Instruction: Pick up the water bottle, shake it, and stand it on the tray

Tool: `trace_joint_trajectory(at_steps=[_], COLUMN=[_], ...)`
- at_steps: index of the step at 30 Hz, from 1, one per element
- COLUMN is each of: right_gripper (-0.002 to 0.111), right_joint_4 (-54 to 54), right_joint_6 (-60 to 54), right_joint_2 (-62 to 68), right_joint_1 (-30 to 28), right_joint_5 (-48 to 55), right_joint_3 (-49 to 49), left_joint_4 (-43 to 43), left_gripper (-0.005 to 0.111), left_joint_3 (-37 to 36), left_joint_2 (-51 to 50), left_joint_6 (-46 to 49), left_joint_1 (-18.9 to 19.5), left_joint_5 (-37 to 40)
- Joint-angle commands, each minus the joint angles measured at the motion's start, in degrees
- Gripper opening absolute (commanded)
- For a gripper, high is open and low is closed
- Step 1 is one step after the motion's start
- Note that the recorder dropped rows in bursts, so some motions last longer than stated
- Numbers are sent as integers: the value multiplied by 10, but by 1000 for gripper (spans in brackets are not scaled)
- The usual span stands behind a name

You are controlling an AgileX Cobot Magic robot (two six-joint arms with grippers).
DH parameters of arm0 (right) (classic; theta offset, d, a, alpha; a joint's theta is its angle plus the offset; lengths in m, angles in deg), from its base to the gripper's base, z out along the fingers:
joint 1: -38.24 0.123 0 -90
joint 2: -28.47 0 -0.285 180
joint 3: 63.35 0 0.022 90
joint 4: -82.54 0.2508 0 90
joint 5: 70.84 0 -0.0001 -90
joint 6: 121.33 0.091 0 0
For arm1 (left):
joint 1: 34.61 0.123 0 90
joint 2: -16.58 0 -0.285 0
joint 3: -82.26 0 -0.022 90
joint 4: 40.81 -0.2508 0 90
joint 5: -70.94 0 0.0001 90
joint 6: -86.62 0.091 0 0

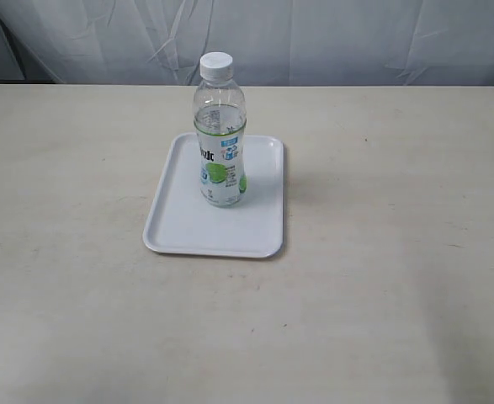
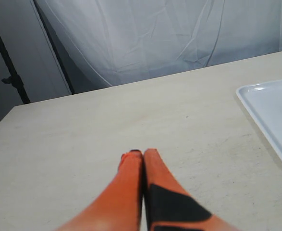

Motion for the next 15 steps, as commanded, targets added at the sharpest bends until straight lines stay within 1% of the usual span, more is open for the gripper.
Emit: trace_joint_trajectory(at_steps=[1,3,5,15], right_gripper=[0,0,0,0], right_joint_4=[7,21,27,29], right_joint_6=[0,0,0,0], right_joint_2=[-54,-77,-77,-77], right_joint_1=[-62,-88,-97,-97], right_joint_5=[46,70,84,93], right_joint_3=[-3,-3,-3,-3], left_joint_4=[3,3,3,3], left_gripper=[0,0,0,0], left_joint_3=[-2,-2,-2,-2], left_joint_2=[3,3,3,3], left_joint_6=[-1,-1,-1,-2], left_joint_1=[0,0,0,0], left_joint_5=[1,1,1,1])
